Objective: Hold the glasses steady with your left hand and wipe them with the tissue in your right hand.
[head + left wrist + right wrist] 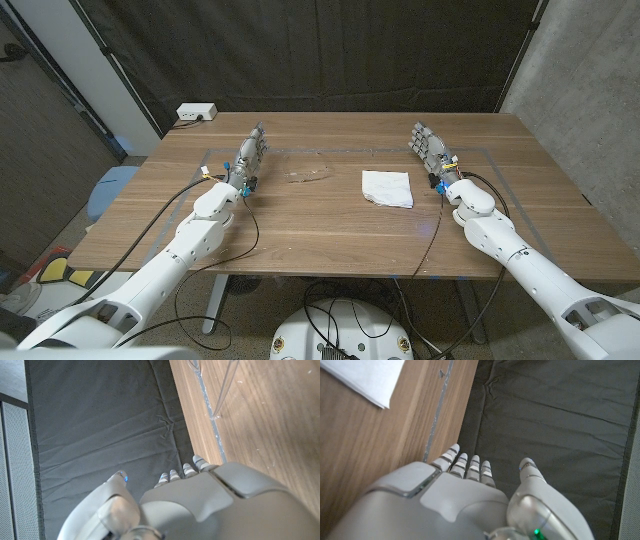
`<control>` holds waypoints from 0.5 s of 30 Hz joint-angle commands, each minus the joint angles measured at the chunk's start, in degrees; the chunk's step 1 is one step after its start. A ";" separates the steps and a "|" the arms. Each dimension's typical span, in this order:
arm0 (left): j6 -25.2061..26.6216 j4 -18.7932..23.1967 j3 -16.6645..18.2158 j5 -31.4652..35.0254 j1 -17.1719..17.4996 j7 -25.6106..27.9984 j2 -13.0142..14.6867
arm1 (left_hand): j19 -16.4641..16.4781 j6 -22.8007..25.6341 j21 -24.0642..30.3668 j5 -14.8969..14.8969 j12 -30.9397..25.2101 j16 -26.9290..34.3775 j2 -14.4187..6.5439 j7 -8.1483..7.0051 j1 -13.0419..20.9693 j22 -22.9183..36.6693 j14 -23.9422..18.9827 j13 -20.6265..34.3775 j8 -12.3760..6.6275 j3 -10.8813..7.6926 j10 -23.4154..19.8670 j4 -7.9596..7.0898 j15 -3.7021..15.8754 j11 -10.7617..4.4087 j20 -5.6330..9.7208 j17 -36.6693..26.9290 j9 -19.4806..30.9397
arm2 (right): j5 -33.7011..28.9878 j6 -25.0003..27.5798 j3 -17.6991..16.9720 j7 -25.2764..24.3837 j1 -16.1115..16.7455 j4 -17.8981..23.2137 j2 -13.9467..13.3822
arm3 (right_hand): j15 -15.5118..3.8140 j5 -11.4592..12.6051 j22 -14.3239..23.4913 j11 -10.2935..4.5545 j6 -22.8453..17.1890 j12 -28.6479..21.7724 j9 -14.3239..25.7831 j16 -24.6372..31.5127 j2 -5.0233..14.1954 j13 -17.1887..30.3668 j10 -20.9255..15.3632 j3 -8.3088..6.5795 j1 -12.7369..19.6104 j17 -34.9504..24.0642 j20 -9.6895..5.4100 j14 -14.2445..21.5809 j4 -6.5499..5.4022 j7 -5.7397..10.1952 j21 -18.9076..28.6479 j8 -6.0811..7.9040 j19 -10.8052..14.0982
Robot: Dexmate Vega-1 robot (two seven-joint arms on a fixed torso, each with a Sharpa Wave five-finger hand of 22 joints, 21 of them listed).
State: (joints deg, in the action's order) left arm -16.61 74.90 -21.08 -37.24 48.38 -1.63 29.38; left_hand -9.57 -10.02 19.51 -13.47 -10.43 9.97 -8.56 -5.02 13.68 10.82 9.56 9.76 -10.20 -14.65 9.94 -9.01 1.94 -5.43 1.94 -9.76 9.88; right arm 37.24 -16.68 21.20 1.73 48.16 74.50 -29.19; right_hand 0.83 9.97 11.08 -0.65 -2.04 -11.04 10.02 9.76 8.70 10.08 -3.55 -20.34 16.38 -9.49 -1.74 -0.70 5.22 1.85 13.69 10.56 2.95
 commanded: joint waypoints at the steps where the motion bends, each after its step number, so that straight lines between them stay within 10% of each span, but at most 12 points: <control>1: -0.25 0.84 0.21 0.04 0.46 0.29 0.30 | -0.84 -4.83 0.32 -0.27 -0.39 0.21 0.06 -0.45 0.53 0.18 5.72 0.16 -0.27 -0.37 4.81 0.16 3.38 -0.33 2.81 -0.21 0.19 | 0.04 -0.34 0.01 0.17 -0.01 -0.08 0.17 | -0.08 0.21 0.23 0.07 -0.43 -0.34 0.30 0.40 -0.01 0.15 -0.42 -0.43 0.58 -0.23 -0.30 -0.43 0.01 -0.17 0.10 0.26 0.31; 8: -0.26 1.51 0.22 0.86 0.62 1.18 0.68 | 1.01 -3.10 0.82 -0.29 -0.82 0.76 1.64 -2.30 0.80 0.16 3.60 0.22 -0.84 0.24 3.37 1.13 1.43 0.86 -0.03 -0.18 0.23 | -0.16 -0.29 0.07 0.01 -0.03 0.30 0.08 | -0.01 0.22 0.24 0.06 -0.42 -0.34 0.30 0.43 -0.01 0.15 -0.42 -0.44 0.61 -0.22 -0.15 -0.35 0.02 -0.12 0.06 0.25 0.24; 15: 1.96 3.50 -2.59 7.52 -1.33 -0.48 5.76 | 0.70 -0.36 -0.32 0.07 -1.24 0.06 5.27 -2.30 7.54 0.02 3.02 0.48 -1.41 0.05 -0.47 7.13 -0.35 3.10 -2.55 -0.19 0.51 | 0.06 -0.29 -0.22 -0.43 1.00 1.26 -0.23 | 0.52 0.22 0.27 0.15 -0.79 -0.47 0.31 0.53 -0.02 0.15 -0.75 -0.42 0.62 -0.23 0.04 -0.02 0.03 -0.08 0.08 0.38 0.30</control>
State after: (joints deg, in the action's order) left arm -16.72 76.08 -20.91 -36.05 48.81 -0.66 30.02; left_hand -7.75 -9.93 19.91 -13.47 -11.70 10.61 -3.85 -7.37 18.53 10.67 9.56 10.02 -11.27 -14.31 9.11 -3.77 1.93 -2.94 -0.18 -9.76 10.04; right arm 37.24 -16.84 21.22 1.84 48.18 74.78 -29.13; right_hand 0.83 9.97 11.08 -0.44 -2.26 -11.25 10.01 9.98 8.70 10.10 -3.75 -20.33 16.38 -9.48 -1.73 -0.69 5.21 1.62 13.69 10.61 2.94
